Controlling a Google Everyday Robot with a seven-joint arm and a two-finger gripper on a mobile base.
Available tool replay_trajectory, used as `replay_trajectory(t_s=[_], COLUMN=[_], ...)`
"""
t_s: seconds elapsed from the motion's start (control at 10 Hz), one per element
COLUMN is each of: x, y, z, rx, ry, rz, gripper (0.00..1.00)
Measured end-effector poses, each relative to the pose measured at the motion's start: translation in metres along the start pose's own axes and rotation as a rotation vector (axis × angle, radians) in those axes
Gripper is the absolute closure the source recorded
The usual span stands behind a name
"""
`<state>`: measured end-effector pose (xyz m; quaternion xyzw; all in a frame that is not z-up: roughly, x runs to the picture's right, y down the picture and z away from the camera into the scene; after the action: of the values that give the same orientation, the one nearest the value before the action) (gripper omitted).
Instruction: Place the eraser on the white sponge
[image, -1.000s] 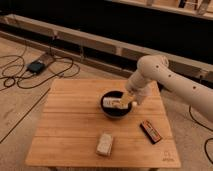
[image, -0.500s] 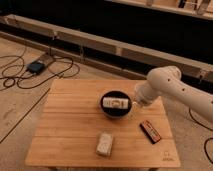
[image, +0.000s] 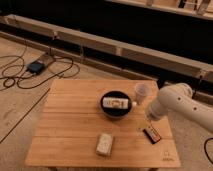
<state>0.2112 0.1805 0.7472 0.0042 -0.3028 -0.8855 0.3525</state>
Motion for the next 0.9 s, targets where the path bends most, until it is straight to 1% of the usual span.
replay_trajectory(t_s=[0.1, 0.5, 0.9], x=[-0.012, -0.034, -0.053], y=[-0.001, 0.0, 0.009], z=[0.011, 0.042, 0.057], rx=[0.005, 0.021, 0.015], ry=[-0.022, -0.086, -0.13], rz=[0.022, 0.053, 0.092], gripper=[0.2, 0.2, 0.2])
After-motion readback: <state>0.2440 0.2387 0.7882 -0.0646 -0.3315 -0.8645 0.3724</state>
